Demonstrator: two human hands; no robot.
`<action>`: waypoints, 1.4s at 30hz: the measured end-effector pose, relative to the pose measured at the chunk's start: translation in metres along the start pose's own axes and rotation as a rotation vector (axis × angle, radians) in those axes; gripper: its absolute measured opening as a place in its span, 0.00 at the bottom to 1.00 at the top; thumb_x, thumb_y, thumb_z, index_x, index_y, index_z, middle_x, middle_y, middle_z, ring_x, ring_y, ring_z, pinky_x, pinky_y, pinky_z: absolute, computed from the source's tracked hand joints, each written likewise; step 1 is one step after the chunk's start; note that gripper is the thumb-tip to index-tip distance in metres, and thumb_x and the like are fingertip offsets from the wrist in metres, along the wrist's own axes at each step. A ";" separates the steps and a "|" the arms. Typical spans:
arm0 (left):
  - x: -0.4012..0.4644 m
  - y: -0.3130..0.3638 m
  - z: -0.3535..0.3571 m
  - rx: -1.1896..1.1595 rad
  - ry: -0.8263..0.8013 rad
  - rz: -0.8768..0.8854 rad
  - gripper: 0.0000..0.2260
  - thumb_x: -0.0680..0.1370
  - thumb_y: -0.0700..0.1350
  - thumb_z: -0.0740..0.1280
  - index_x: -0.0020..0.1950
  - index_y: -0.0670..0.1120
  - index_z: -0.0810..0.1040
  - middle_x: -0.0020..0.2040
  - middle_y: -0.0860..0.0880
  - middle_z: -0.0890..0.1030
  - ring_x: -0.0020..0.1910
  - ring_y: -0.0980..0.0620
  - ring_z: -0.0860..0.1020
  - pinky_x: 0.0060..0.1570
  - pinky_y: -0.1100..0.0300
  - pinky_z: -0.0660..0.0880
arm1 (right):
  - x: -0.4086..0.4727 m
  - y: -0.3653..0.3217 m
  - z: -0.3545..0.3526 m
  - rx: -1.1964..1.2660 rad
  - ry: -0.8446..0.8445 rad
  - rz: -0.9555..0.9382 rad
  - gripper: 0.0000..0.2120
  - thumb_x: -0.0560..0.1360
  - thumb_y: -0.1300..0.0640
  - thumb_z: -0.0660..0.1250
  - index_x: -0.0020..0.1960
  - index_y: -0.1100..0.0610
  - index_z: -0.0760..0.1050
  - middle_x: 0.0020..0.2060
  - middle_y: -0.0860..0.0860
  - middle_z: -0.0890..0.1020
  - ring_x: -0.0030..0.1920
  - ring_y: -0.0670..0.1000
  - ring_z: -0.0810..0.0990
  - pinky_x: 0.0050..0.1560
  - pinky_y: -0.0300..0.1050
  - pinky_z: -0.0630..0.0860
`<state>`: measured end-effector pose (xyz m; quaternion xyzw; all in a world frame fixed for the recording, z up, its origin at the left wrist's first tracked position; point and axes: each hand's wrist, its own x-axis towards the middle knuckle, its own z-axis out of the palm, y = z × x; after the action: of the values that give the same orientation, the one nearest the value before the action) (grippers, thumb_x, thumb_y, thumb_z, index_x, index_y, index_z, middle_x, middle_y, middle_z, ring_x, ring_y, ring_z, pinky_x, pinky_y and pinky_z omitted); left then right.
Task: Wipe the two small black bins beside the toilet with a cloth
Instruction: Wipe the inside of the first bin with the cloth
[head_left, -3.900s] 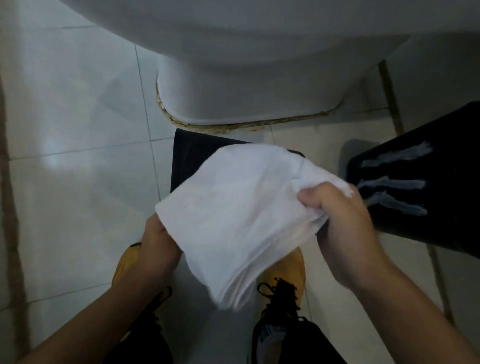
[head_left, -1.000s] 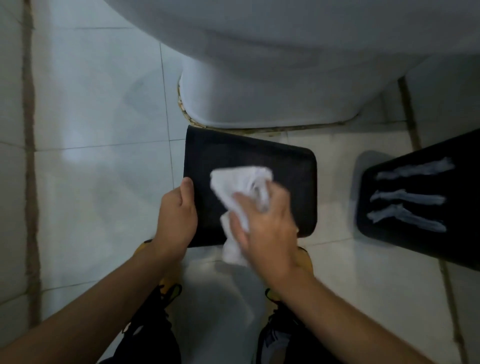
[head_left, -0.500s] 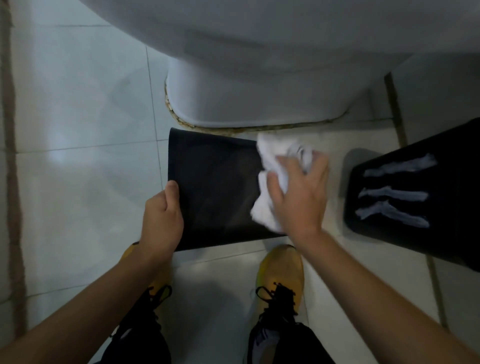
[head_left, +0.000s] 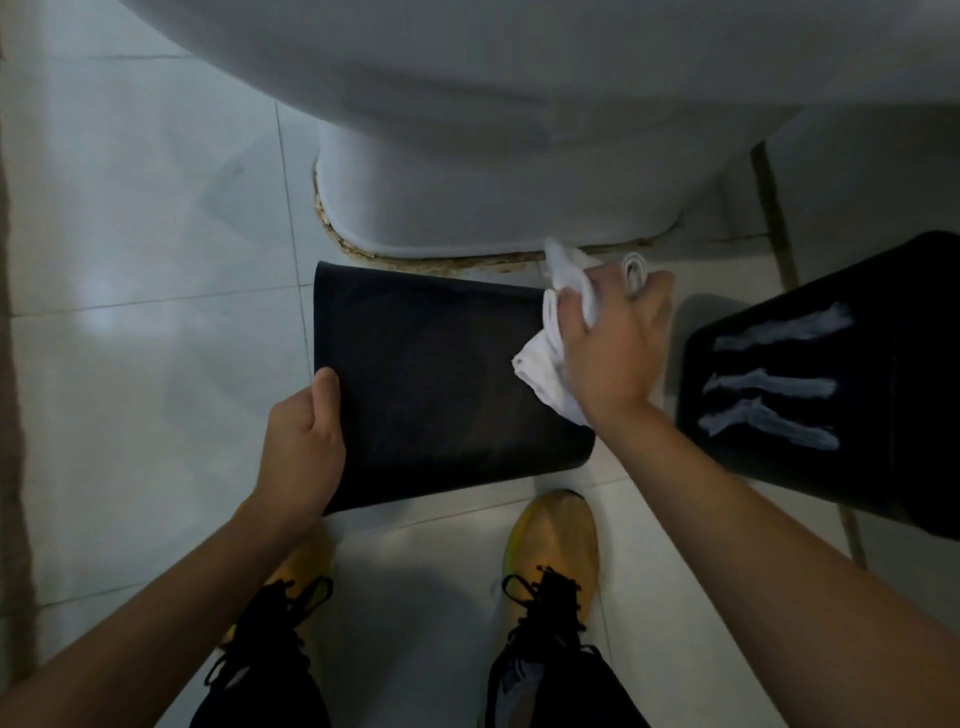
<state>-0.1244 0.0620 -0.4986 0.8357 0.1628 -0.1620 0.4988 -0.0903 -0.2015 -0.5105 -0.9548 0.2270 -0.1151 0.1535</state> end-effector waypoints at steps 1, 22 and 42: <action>-0.001 0.001 0.001 -0.001 0.000 -0.013 0.30 0.84 0.54 0.50 0.39 0.30 0.73 0.36 0.32 0.75 0.35 0.36 0.75 0.34 0.53 0.70 | -0.009 -0.003 -0.002 -0.040 0.003 -0.065 0.16 0.78 0.47 0.66 0.60 0.55 0.78 0.60 0.62 0.72 0.57 0.61 0.73 0.51 0.49 0.73; 0.001 0.001 0.002 -0.024 -0.023 -0.066 0.28 0.84 0.54 0.49 0.45 0.34 0.77 0.41 0.36 0.80 0.40 0.41 0.79 0.40 0.46 0.78 | -0.054 -0.051 -0.003 -0.047 -0.052 -0.214 0.15 0.78 0.45 0.65 0.60 0.51 0.77 0.63 0.59 0.69 0.56 0.58 0.72 0.45 0.52 0.78; 0.001 -0.002 -0.009 0.053 -0.042 0.038 0.25 0.85 0.50 0.52 0.30 0.40 0.68 0.27 0.43 0.70 0.23 0.58 0.68 0.23 0.67 0.62 | -0.064 -0.074 0.003 0.057 -0.077 -0.320 0.15 0.79 0.44 0.65 0.60 0.51 0.79 0.64 0.60 0.71 0.56 0.59 0.73 0.45 0.50 0.78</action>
<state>-0.1235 0.0710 -0.4960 0.8481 0.1321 -0.1742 0.4827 -0.1155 -0.1077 -0.4970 -0.9778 0.0626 -0.1077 0.1686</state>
